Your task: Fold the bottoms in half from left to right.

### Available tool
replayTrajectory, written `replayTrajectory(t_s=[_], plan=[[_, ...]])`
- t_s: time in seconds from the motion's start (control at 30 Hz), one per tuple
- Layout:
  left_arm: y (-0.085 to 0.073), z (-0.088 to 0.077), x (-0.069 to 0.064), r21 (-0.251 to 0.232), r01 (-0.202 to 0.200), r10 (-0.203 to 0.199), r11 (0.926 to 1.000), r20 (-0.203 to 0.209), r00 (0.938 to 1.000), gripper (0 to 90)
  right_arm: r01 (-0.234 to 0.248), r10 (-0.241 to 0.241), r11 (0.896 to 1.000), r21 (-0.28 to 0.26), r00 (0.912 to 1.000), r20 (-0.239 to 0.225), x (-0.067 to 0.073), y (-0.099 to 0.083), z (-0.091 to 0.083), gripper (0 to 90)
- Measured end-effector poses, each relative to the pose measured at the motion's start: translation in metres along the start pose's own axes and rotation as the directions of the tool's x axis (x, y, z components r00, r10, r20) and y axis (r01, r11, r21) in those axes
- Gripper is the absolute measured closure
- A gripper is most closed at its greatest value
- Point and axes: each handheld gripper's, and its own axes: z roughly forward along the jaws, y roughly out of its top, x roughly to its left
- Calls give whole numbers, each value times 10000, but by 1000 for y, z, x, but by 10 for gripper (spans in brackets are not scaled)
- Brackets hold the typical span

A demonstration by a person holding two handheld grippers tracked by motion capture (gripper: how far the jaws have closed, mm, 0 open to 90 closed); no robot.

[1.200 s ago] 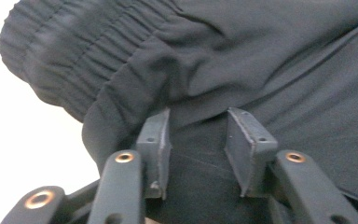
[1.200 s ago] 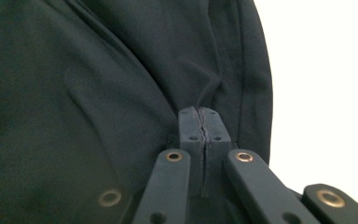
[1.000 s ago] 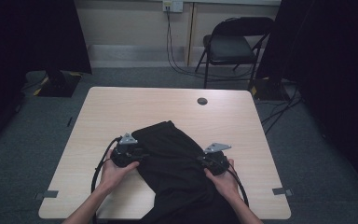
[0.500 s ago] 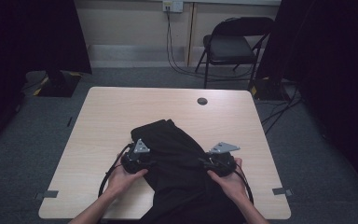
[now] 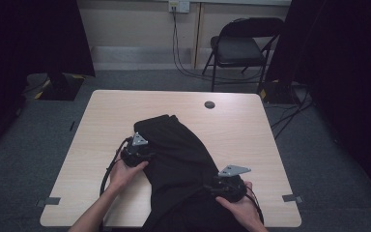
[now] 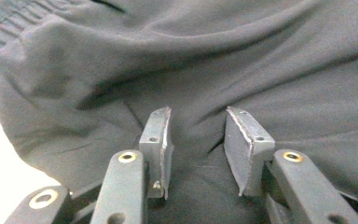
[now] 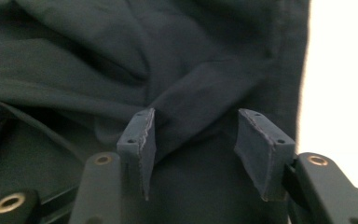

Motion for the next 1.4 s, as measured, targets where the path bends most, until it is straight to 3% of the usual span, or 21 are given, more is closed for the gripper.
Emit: replayTrajectory(t_s=[0.1,0.2,0.27,0.3,0.43,0.6,0.7,0.73,0.83,0.97,1.1,1.2,1.27,1.33,1.37,1.4], plan=[[0,2,12,-144,243,-247,9996,-280,9993,614,7,-7,10000,-73,10000,13,2,7,13,467],[-3,2,16,-368,342,-352,9987,-260,9990,614,232,-233,9995,-229,9997,-37,4,15,23,652],[-3,2,16,-351,317,-327,9989,-274,9991,613,322,-327,9983,-485,9994,-94,5,21,26,863],[-4,2,17,-407,371,-380,9985,-223,9990,614,387,-386,9972,-647,9993,15,5,26,24,885],[-4,1,18,-386,389,-399,9985,-237,9989,613,384,-320,9916,-1234,9981,527,-2,45,5,897],[-6,1,24,-454,470,-487,9979,-362,9982,614,171,97,9846,-1740,9884,1518,-35,62,-27,899],[-6,2,26,-585,635,-665,9963,-520,9964,614,197,85,9899,-1402,9802,1981,-52,63,-21,898],[-6,2,28,-586,615,-649,9964,-578,9962,615,364,-136,9948,-950,9730,2306,-57,60,-10,898],[-7,3,31,-714,684,-736,9951,-728,9946,614,143,5,9978,-654,9751,2216,-64,51,10,882],[-8,2,34,-729,887,-955,9934,-952,9909,592,21,143,9976,-697,9721,2340,-56,41,12,685],[-6,-3,30,-490,1255,-1292,9909,-823,9882,549,34,91,9972,-745,9860,1667,-35,32,-3,616],[0,-18,21,-882,988,-1025,9912,-387,9940,553,180,-108,9985,-517,9905,1371,-19,19,-11,577],[4,-31,12,-978,924,-917,9909,110,9957,562,127,-71,9989,-451,9926,1212,-12,12,-15,561],[3,-40,4,-774,660,-629,9948,418,9971,567,-60,82,9997,-242,9957,924,-5,4,-17,542],[0,-44,-2,-668,327,-291,9972,550,9981,571,-46,56,9999,-113,9964,850,-2,2,-16,533],[-3,-46,-4,-612,259,-220,9978,645,9977,577,44,-45,10000,10,9965,837,2,0,-15,524]])
